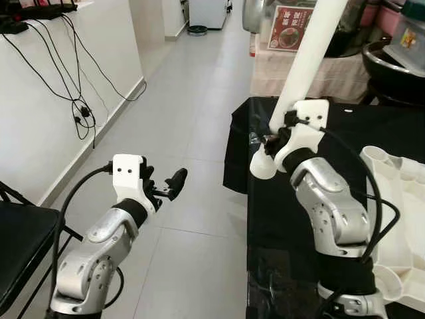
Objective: Building children table
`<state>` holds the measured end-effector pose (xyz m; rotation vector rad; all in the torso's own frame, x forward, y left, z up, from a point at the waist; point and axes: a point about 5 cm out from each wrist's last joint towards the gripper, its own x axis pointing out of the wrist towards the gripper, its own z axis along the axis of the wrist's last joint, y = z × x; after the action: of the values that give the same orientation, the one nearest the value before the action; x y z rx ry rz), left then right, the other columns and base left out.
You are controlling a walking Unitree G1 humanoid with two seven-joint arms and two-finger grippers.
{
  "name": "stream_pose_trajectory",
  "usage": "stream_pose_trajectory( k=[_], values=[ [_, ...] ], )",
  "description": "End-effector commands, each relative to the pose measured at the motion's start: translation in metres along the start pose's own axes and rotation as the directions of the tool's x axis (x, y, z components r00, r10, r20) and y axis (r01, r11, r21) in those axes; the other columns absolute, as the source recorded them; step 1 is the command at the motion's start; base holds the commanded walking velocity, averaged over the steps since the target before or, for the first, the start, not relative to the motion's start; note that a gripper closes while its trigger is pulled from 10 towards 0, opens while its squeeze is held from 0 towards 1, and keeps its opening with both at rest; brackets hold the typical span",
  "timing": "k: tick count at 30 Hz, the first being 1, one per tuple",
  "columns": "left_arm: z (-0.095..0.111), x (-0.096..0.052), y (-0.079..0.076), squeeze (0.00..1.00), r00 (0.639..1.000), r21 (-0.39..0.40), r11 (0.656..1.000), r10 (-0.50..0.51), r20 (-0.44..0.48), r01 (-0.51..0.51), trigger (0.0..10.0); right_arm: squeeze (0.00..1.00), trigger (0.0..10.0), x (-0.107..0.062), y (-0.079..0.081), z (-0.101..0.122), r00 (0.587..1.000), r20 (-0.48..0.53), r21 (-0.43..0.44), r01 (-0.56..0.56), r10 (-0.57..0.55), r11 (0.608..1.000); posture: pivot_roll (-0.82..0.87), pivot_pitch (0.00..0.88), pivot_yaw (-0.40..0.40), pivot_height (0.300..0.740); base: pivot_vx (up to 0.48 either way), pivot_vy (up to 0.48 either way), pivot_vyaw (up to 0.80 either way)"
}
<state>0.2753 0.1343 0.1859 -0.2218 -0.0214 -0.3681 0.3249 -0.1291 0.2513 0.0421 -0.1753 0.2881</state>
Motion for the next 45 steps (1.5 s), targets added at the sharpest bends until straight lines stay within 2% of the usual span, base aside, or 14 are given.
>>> stream_pose_trajectory(
  k=[1,3,6,12,16,26,31,38,43,45],
  values=[
    [-0.0024,-0.0028,-0.001,0.0,0.999,-0.011,0.999,0.031,0.01,-0.031,10.0,0.0,10.0,-0.0024,0.0061,0.004,0.999,0.035,-0.006,-0.034,0.034,0.999,0.01,0.079,-0.027,0.74,0.0,0.0,0.0],
    [-0.0034,-0.0031,-0.0006,0.0,0.999,-0.012,0.999,0.041,0.006,-0.041,10.0,0.0,10.0,-0.0024,0.0066,0.0038,0.999,0.035,-0.008,-0.037,0.037,0.999,0.01,0.079,-0.027,0.74,0.0,0.0,0.0],
    [-0.0057,-0.0064,-0.0002,0.0,1.0,0.036,0.999,0.026,0.014,-0.026,10.0,0.0,10.0,-0.0021,0.0081,0.0036,0.998,0.037,-0.009,-0.048,0.048,0.999,0.01,0.079,-0.027,0.74,0.0,-0.16,0.0],
    [-0.0044,-0.0077,-0.0002,0.0,1.0,0.023,1.0,0.017,0.021,-0.017,10.0,0.0,10.0,-0.001,0.0107,0.0037,0.997,0.04,-0.01,-0.061,0.062,0.998,0.01,0.079,-0.026,0.74,0.0,-0.476,0.0],
    [-0.0043,-0.006,-0.0001,0.0,0.999,-0.004,0.999,0.033,0.03,-0.033,10.0,0.0,10.0,-0.0009,0.0137,0.0038,0.996,0.041,-0.008,-0.078,0.078,0.997,0.01,0.08,-0.027,0.74,0.0,0.0,0.0],
    [-0.0092,-0.0061,0.0031,0.0,0.998,0.03,0.997,0.064,0.002,-0.064,10.0,0.0,10.0,-0.0011,0.0152,0.003,0.995,0.036,-0.011,-0.093,0.093,0.996,0.02,0.08,-0.029,0.74,0.0,0.0,0.0],
    [-0.0077,-0.007,0.0021,0.0,0.999,0.047,0.998,0.035,0.011,-0.035,10.0,0.0,10.0,-0.0011,0.0153,0.0029,0.995,0.035,-0.011,-0.094,0.094,0.996,0.02,0.08,-0.031,0.74,0.0,0.0,0.0],
    [-0.0073,-0.0077,-0.0016,0.0,1.0,0.032,0.999,0.017,0.013,-0.017,10.0,0.0,10.0,-0.001,0.0111,0.0022,0.994,0.029,-0.019,-0.101,0.101,0.995,0.02,0.081,-0.035,0.74,0.0,-0.472,0.0],
    [-0.0077,-0.0077,-0.0024,0.0,1.0,0.027,1.0,0.012,0.011,-0.012,10.0,0.0,10.0,-0.0044,0.0084,0.0054,0.976,0.025,-0.041,-0.217,0.218,0.975,0.02,0.081,-0.035,0.74,0.0,-0.477,0.0],
    [-0.0078,-0.0077,-0.0025,0.0,1.0,0.027,1.0,0.011,0.011,-0.011,10.0,0.0,10.0,-0.0046,0.0084,0.0055,0.974,0.024,-0.043,-0.222,0.223,0.974,0.02,0.081,-0.035,0.74,0.0,-0.48,0.0]
  ],
)
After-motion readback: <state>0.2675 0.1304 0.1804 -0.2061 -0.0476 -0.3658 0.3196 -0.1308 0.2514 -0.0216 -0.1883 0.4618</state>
